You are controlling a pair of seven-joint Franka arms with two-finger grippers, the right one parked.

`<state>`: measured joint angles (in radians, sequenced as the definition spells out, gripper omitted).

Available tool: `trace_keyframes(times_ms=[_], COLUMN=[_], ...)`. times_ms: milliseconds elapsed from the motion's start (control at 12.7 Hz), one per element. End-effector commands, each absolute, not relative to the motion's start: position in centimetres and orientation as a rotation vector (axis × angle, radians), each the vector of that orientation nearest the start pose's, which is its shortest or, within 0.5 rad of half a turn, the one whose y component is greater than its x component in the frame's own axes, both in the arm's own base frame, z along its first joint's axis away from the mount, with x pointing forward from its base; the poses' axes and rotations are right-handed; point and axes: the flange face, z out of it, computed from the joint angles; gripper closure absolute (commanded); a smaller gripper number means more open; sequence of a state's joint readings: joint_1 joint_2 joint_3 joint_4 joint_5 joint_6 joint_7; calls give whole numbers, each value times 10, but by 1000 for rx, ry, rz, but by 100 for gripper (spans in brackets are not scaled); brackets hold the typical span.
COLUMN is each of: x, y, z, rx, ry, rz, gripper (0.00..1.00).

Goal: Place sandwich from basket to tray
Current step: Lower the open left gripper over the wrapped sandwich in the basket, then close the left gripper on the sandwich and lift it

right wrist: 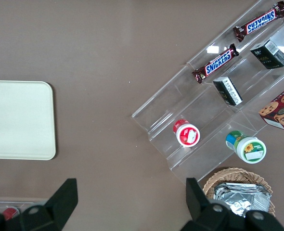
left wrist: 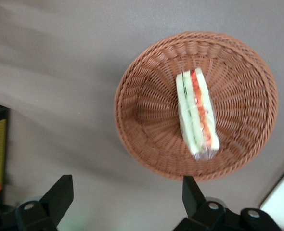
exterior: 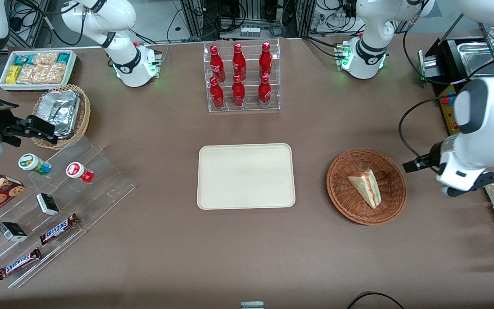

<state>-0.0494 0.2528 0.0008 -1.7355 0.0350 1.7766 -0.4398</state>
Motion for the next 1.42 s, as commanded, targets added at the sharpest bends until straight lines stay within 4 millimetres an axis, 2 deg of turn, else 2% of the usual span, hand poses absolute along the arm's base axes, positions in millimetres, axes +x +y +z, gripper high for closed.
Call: trace_keyframes(times_ms=[0, 315, 630, 945, 1024, 1339], x=[598, 599, 602, 604, 603, 592], y=[-39, -90, -95, -105, -112, -111], z=[387, 345, 330, 305, 298, 279], rx=[-2973, -2957, -2958, -2949, -2953, -2942], ry=[-716, -830, -843, -859, -842, -821], rz=[212, 123, 110, 116, 118, 148], gripper=[0, 0, 0, 0, 0, 0])
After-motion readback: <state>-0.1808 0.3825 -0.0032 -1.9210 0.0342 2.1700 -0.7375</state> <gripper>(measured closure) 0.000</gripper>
